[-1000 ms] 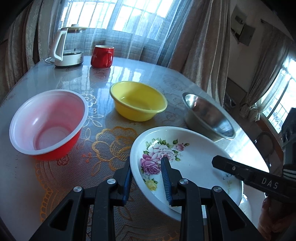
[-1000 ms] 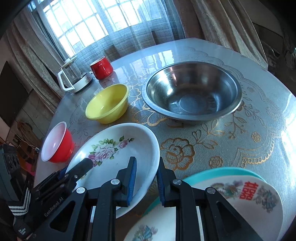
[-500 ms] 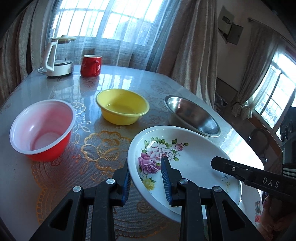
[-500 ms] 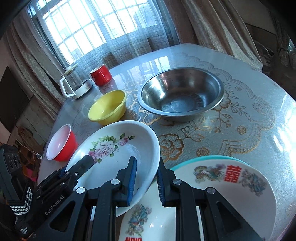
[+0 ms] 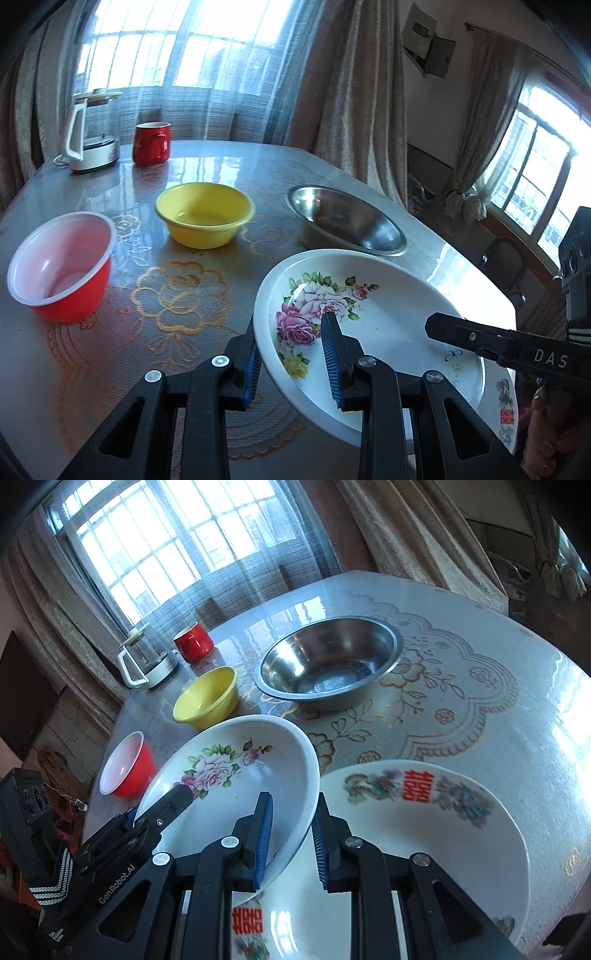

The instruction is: Organize plates and bowls

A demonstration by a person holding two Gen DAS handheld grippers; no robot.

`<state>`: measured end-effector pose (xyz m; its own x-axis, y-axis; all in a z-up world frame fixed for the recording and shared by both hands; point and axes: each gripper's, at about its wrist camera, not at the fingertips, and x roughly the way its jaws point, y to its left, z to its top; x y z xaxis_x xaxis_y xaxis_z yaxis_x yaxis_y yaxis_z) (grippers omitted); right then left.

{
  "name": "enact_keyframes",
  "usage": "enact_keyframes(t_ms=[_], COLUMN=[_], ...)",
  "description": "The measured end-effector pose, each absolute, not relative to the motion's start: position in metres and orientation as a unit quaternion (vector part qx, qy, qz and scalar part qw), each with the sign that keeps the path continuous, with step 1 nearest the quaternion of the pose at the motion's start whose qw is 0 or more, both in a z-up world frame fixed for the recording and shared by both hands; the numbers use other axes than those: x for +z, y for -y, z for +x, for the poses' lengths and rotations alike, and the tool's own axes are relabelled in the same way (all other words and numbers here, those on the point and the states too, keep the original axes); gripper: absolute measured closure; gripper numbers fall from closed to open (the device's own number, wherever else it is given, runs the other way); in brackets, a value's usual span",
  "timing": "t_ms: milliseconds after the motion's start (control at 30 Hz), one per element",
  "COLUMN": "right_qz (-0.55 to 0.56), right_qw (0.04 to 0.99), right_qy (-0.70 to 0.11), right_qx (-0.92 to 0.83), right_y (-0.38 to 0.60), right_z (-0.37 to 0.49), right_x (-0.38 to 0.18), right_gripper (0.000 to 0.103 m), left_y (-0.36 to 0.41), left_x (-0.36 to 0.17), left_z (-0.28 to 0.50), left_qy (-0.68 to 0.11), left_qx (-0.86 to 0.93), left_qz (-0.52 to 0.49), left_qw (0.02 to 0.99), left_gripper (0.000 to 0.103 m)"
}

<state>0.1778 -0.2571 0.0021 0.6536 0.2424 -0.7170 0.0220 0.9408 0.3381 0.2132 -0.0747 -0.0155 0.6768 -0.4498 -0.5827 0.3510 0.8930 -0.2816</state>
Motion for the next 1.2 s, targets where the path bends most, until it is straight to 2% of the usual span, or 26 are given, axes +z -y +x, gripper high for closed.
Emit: enact_keyframes(t_ms=[1200], right_qz=[0.235], right_qw=[0.884], right_qy=[-0.405], right_qx=[-0.001], right_y=[0.335], right_z=[0.082], right_x=[-0.01], right_gripper=[0.081], left_y=[0.155], left_x=[-0.018], left_z=[0.14], left_qy=[-0.329], left_qx=[-0.32], left_qz=[0.021], left_qw=[0.888], left_gripper=[0.072])
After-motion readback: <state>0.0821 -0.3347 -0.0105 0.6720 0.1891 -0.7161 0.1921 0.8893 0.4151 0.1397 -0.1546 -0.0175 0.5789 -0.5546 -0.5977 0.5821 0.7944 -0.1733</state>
